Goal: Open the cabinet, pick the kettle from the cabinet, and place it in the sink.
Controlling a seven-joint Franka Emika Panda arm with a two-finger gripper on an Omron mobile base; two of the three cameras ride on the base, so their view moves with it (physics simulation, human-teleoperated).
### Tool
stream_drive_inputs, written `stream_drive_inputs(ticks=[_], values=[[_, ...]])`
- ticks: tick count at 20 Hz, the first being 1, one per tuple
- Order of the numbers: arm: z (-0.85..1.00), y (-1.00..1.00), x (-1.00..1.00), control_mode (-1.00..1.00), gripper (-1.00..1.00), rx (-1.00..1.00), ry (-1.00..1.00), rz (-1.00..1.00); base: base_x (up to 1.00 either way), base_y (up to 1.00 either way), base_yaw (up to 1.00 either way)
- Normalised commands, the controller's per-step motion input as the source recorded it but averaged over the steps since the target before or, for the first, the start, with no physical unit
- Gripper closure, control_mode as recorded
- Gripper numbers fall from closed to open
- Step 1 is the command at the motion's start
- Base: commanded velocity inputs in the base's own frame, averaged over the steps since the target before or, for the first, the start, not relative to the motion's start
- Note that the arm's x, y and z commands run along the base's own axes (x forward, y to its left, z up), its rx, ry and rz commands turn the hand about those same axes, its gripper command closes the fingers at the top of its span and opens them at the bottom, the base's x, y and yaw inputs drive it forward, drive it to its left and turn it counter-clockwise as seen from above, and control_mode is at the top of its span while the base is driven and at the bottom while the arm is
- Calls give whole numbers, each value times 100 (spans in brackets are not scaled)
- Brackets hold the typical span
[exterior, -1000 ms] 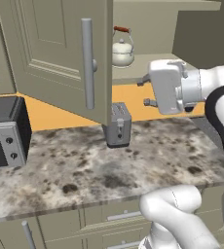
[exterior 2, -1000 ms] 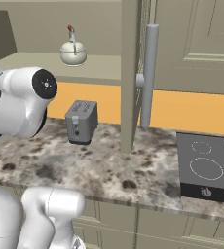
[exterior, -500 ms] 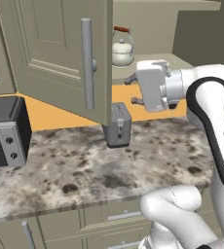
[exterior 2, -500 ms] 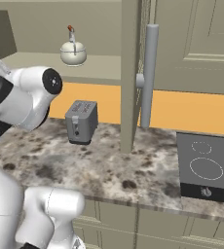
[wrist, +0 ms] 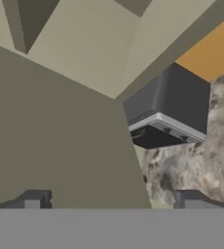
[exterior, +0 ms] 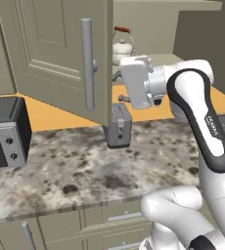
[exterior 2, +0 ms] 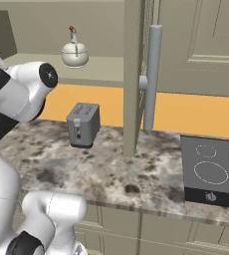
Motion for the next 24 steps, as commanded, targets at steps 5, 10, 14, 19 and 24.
stream_drive_inputs(ticks=[5, 10, 14, 19, 24], values=[[0, 28, 17, -100, -100, 5, 12, 0, 0, 0, 0], [0, 23, 11, -100, -100, 8, 14, 3, 0, 0, 0], [0, 25, 4, -100, -100, 6, 8, 5, 0, 0, 0], [0, 34, 0, -100, -100, 1, 1, 5, 0, 0, 0], [0, 37, -3, -100, -100, 0, 0, 5, 0, 0, 0]])
